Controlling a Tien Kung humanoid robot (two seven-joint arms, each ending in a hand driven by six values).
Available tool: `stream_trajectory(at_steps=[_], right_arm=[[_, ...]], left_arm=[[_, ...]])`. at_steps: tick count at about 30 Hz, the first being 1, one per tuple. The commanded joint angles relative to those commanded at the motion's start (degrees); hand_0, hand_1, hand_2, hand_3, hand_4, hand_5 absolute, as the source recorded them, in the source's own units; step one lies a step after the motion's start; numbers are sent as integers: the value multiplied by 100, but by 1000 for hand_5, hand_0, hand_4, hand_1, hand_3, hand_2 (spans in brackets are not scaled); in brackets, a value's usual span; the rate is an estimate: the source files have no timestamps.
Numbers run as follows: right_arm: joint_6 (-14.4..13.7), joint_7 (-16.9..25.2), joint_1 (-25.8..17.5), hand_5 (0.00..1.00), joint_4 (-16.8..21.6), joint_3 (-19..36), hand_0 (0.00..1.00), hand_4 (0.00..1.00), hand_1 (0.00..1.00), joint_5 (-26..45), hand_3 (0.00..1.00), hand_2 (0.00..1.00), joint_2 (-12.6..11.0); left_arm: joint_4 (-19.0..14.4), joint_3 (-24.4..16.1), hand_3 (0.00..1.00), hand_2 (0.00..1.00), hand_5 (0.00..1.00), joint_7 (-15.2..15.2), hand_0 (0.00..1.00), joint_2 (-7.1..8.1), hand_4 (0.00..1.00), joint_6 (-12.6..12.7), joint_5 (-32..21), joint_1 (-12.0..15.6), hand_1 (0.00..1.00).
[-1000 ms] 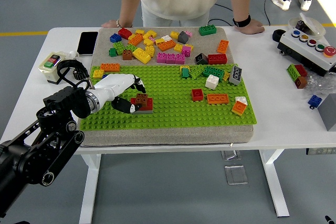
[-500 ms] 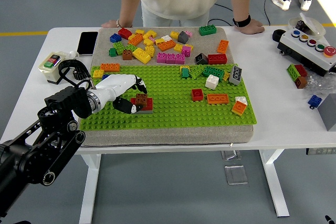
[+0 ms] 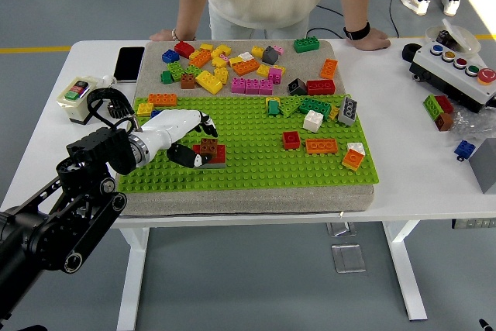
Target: Pick up the brick,pile it on top of brick,press brick,pick up the brick,pile it on top of brick,press brick
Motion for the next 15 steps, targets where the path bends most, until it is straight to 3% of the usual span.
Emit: stream_trajectory(at_steps=[15], right_arm=[[13, -7, -5, 645, 0, -4, 754, 998, 675, -4, 733, 723, -1]], left_arm=[[16, -4, 640, 716, 183, -4, 782, -12, 754, -8, -8, -28, 716]])
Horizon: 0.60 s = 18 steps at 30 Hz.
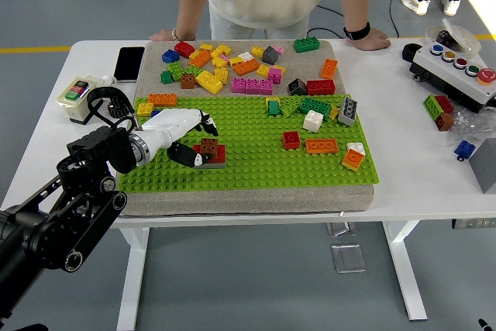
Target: Pick up the brick,pile it on top of brick,press brick,pick up the brick,pile it on top of brick,press brick
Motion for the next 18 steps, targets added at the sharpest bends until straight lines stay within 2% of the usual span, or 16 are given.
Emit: stream_trajectory(at_steps=[18], right_arm=[[4, 5, 10, 645, 0, 9, 754, 998, 675, -3, 733, 724, -4]], left_arm=[[12, -2, 638, 717, 183, -7, 784, -8, 752, -13, -17, -31, 717]])
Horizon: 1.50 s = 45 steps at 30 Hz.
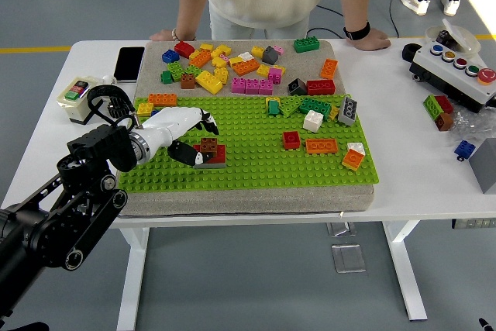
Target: Pick up the brick,pile it on top of brick,press brick,pick up the brick,pile it on top of brick,press brick
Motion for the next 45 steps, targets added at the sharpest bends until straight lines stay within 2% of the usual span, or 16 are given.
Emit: stream_trajectory(at_steps=[14, 30, 37, 38, 43, 44, 45], right_arm=[[9, -4, 3, 646, 0, 13, 753, 998, 675, 3, 733, 723, -3], [5, -2, -3, 646, 0, 21, 752, 998, 674, 6, 734, 724, 2], [1, 4, -16, 645, 0, 17, 755, 998, 674, 17, 733, 723, 16], [0, 3, -17, 645, 0, 17, 752, 998, 674, 16, 733, 724, 17], [-1, -3, -27, 645, 0, 21, 752, 998, 674, 14, 733, 724, 20], [1, -4, -27, 645, 0, 22, 753, 998, 674, 15, 733, 725, 21], [2, -4, -28, 645, 0, 21, 753, 998, 674, 17, 733, 725, 22]], left_arm=[[13, -5, 629, 718, 179, -6, 784, -6, 747, -14, -4, -19, 717], [-198, -75, 630, 720, 180, -40, 785, 30, 746, -156, -134, 39, 717], [-494, -235, 635, 722, 182, -48, 786, 84, 760, -178, -210, 159, 718], [-527, -254, 638, 739, 194, -51, 790, 93, 788, -177, -217, 174, 730], [-767, -351, 638, 739, 194, -116, 790, 185, 788, -164, -234, 317, 730], [-810, -357, 640, 798, 302, -143, 865, 208, 887, -150, -223, 355, 809], [-833, -363, 640, 798, 302, -160, 865, 223, 887, -138, -229, 383, 809]])
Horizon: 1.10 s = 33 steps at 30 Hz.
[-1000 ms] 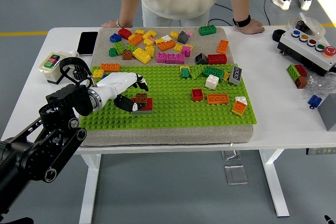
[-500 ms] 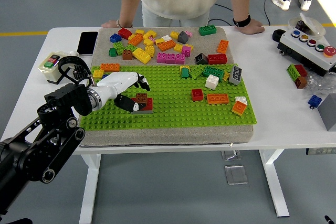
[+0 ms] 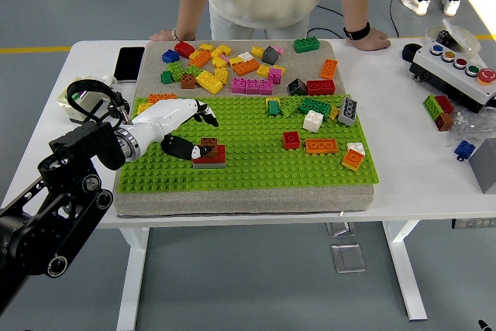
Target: Pick up the brick,pile it on top of brick,press brick,pick up the brick,pile it on top of brick,press brick
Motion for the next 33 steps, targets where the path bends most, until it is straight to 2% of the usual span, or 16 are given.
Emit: stream_trajectory(at_steps=[4, 5, 20, 33], right_arm=[[5, -4, 6, 645, 0, -5, 753, 998, 674, 4, 733, 725, 4], [5, -6, 9, 645, 0, -8, 755, 998, 674, 6, 733, 723, 6], [12, -21, 9, 645, 0, 5, 753, 998, 674, 6, 733, 723, 5], [12, -27, 8, 643, 0, 21, 753, 998, 674, 5, 732, 723, -3]], left_arm=[[-6, -11, 640, 798, 302, -76, 865, 34, 887, 14, 17, 58, 809], [4, -14, 642, 879, 404, -100, 950, 40, 970, 17, 35, 72, 893], [324, 8, 616, 910, 404, -216, 985, 42, 969, -1, 165, 115, 927], [62, -62, 612, 897, 400, -156, 984, 69, 963, -102, 135, 170, 920]])
